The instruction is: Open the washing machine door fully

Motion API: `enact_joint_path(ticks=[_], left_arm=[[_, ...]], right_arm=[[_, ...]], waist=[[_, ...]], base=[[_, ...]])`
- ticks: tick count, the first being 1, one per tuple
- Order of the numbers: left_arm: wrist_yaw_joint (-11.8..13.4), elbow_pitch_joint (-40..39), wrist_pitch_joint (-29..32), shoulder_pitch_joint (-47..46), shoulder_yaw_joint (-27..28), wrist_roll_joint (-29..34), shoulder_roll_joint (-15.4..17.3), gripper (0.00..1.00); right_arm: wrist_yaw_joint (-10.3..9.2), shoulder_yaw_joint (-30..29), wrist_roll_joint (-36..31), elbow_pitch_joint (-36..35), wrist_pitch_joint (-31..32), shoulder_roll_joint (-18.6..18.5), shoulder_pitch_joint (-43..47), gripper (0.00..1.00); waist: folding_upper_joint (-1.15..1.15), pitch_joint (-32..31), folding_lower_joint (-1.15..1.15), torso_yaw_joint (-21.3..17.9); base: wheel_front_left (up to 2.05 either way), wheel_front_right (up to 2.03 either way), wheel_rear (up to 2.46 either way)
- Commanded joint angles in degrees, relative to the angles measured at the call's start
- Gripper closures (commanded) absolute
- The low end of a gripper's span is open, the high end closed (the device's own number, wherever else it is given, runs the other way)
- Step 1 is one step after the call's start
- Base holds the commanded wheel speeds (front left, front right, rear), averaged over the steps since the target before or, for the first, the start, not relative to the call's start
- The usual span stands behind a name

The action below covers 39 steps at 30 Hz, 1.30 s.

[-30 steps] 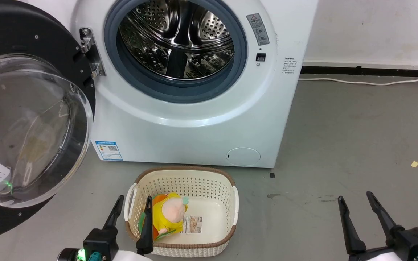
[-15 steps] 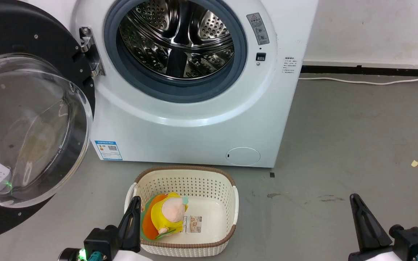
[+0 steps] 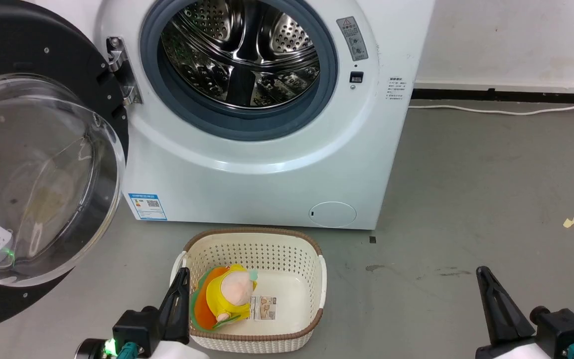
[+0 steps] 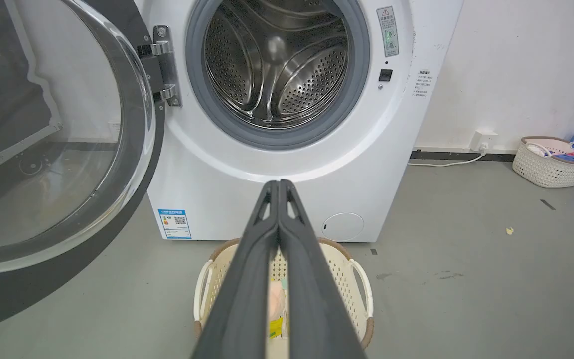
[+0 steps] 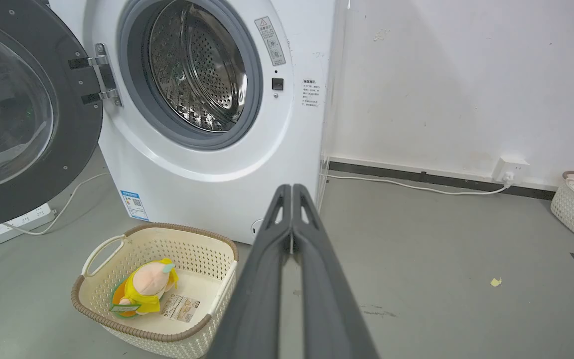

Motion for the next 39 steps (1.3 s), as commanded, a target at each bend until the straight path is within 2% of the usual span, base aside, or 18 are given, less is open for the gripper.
enact_joint_path(ticks=[1,39], left_arm=[[-0.3,-0.4,0.3,-0.2,0.3,0.6,-0.4,1.00],[-1.9,-2.9,5.0,-0.6,4.1,4.6,-2.0,1.00]], right_arm=[[0.01,0.1,-0.2,-0.3,0.3,0.1,-0.5,1.00],[0.02,1.4,-0.7,-1.7,5.0,0.2,-1.9,1.00]], waist=[[0.00,0.0,0.00,0.0],[0.00,0.4,0.00,-0.7]], base=[[0.00,0.00,0.00],[0.00,0.00,0.00]])
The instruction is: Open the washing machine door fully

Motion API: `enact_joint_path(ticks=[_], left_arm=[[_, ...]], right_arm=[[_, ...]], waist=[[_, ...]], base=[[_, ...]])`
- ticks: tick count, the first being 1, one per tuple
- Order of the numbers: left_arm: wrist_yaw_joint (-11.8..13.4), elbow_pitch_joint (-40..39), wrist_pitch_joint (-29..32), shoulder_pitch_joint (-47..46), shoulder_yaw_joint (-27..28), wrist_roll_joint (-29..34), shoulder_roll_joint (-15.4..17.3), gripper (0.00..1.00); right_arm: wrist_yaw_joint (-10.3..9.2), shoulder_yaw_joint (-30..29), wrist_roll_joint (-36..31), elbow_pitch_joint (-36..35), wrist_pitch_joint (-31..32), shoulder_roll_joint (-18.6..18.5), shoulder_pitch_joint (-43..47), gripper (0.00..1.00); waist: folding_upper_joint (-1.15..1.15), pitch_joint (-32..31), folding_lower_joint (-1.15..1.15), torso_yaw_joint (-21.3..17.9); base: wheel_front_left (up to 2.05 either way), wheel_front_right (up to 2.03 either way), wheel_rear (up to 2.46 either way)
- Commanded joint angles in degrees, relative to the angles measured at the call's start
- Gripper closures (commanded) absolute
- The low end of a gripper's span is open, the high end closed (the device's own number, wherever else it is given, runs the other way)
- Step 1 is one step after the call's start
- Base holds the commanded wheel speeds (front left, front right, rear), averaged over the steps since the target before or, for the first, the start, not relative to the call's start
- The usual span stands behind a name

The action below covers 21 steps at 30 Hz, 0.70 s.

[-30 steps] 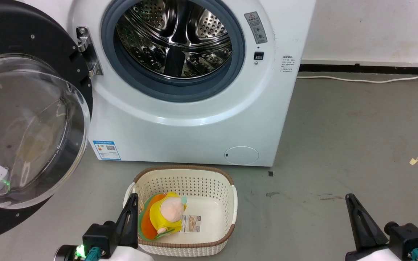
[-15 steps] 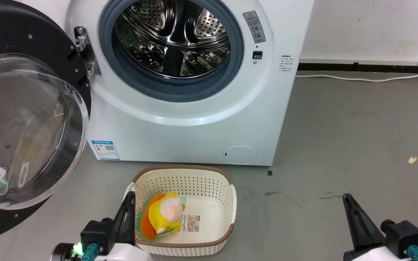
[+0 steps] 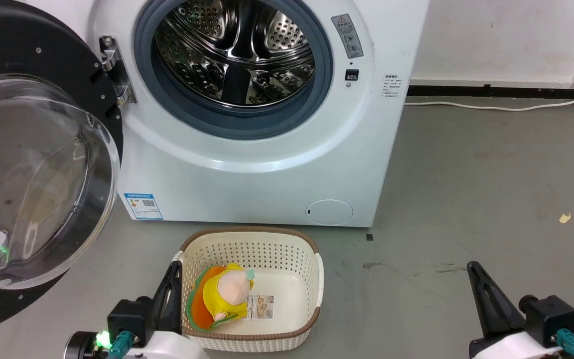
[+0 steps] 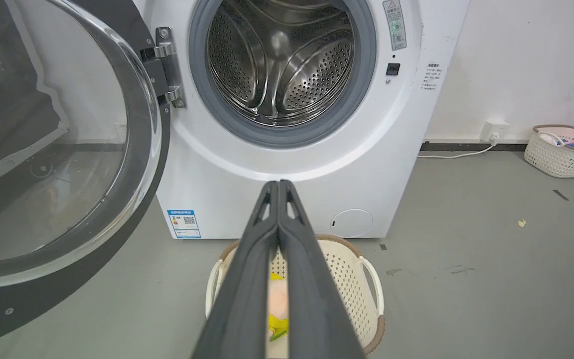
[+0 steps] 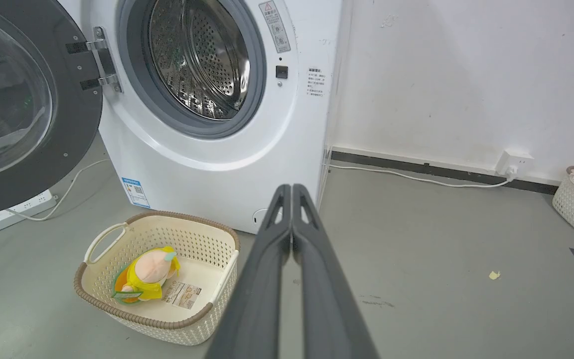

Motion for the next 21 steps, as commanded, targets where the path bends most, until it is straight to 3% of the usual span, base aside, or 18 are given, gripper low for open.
enact_joint_path(ticks=[1,21], left_arm=[[-0.2,-0.4,0.5,-0.5,0.4,0.6,-0.4,1.00],[-1.0,-1.6,2.7,-0.7,2.2,2.5,-1.2,1.00]], right_arm=[[0.02,0.2,-0.3,-0.5,0.4,0.1,-0.7,1.00],[0.03,0.9,-0.5,-1.1,2.7,0.2,-1.4,1.00]], waist=[[0.00,0.0,0.00,0.0],[0.00,0.2,0.00,-0.3]], base=[[0.00,0.00,0.00],[0.00,0.00,0.00]])
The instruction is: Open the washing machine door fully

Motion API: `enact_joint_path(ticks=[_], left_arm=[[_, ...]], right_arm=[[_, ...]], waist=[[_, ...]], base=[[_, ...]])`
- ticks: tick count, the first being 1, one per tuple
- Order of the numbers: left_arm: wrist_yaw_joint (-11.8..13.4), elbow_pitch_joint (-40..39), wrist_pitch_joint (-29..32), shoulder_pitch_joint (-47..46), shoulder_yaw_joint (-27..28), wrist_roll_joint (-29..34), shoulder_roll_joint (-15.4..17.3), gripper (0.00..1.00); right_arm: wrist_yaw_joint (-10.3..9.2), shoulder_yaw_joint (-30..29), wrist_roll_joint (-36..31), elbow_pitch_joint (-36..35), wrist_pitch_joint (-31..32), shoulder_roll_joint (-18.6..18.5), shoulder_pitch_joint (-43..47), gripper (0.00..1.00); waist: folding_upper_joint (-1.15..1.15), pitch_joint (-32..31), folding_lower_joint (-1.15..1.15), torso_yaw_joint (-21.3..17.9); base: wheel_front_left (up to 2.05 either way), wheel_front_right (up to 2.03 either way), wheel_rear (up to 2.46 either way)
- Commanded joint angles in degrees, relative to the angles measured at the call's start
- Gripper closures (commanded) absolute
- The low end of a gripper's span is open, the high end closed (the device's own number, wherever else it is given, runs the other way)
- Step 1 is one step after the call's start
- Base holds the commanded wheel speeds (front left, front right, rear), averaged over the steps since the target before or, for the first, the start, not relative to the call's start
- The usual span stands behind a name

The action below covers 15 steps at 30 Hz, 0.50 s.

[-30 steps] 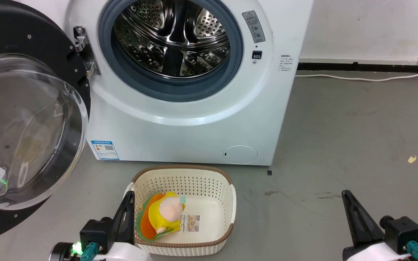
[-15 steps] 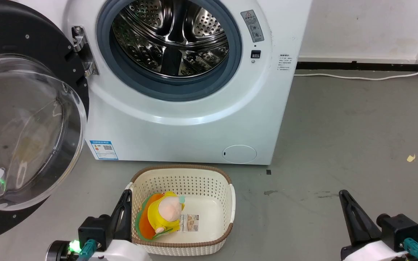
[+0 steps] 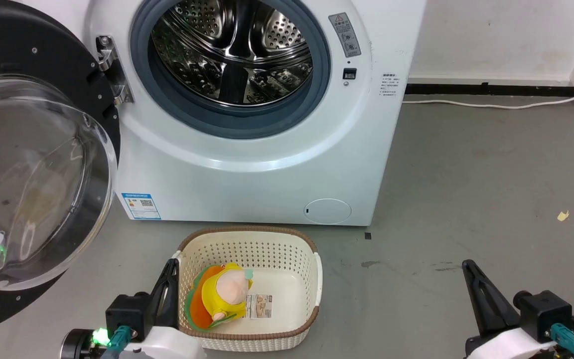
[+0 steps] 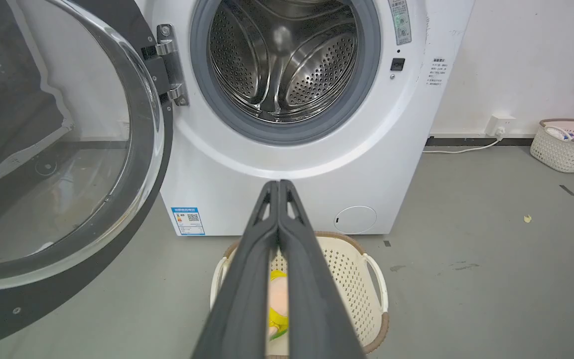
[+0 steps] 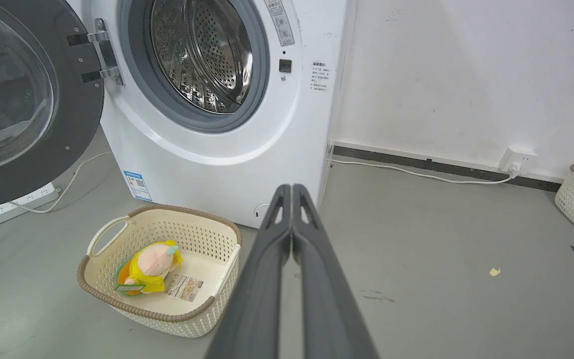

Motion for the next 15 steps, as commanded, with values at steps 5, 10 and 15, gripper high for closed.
enact_joint_path(ticks=[5,10,15], left_arm=[[-0.4,-0.7,0.8,-0.7,0.7,1.0,-0.2,1.00],[-0.6,-1.0,1.4,-0.7,1.2,1.5,-0.4,1.00],[-0.8,-1.3,2.0,-0.8,1.7,2.0,-0.6,1.00]], right_arm=[[0.03,0.2,-0.4,-0.5,0.8,0.2,-1.2,1.00],[0.03,0.4,-0.5,-0.6,1.4,0.2,-1.4,1.00],[0.03,0.6,-0.5,-0.8,2.0,0.2,-1.6,1.00]], waist=[[0.00,0.0,0.00,-0.1],[0.00,0.1,0.00,-0.2],[0.00,0.1,0.00,-0.2]], base=[[0.00,0.00,0.00],[0.00,0.00,0.00],[0.00,0.00,0.00]])
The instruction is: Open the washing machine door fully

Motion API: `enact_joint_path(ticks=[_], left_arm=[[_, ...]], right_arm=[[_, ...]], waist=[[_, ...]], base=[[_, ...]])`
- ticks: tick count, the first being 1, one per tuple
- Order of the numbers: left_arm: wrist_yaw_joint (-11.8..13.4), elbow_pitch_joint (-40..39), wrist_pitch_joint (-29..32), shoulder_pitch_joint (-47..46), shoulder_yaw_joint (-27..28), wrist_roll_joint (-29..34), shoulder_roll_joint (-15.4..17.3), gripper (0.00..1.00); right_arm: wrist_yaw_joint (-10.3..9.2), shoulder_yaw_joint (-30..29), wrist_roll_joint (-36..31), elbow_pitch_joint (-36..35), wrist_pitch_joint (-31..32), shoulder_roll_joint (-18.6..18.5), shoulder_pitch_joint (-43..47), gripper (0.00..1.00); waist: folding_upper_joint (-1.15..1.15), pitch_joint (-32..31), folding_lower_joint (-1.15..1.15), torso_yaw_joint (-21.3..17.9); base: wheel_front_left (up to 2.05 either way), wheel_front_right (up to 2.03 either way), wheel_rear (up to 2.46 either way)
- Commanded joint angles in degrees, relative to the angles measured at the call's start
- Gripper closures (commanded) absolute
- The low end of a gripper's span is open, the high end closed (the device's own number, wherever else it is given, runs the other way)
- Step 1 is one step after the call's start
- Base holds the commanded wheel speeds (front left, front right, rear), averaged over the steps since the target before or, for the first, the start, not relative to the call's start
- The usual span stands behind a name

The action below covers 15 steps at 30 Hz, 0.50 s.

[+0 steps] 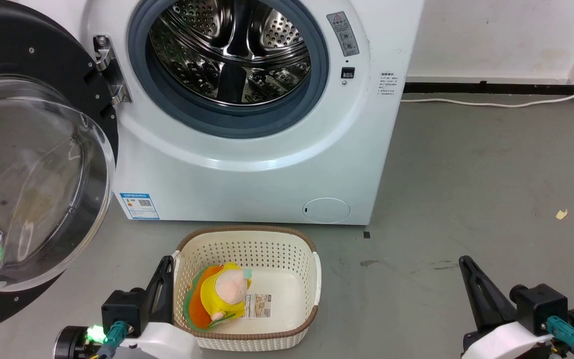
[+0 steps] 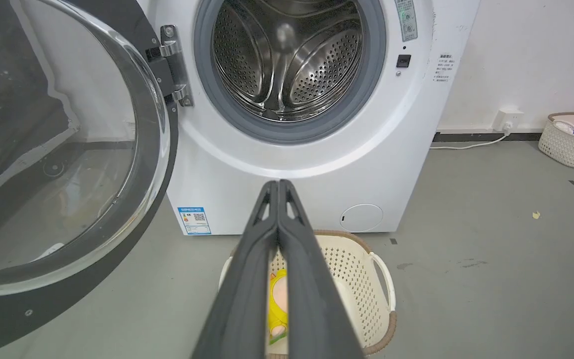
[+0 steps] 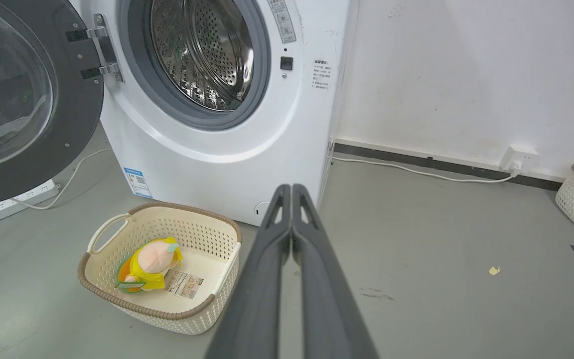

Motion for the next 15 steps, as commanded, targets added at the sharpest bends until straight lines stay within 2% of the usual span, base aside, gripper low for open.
enact_joint_path(ticks=[1,15], left_arm=[[-0.2,-0.3,0.3,-0.6,0.2,0.5,-0.3,1.00],[-0.9,-1.3,2.2,-0.8,1.8,2.2,-0.9,1.00]], right_arm=[[0.03,0.2,-0.5,-0.4,0.3,0.2,-0.8,1.00],[0.04,0.7,-0.7,-0.9,2.2,0.3,-1.3,1.00]], waist=[[0.00,0.0,0.00,0.0],[0.00,0.1,0.00,-0.3]], base=[[0.00,0.00,0.00],[0.00,0.00,0.00]])
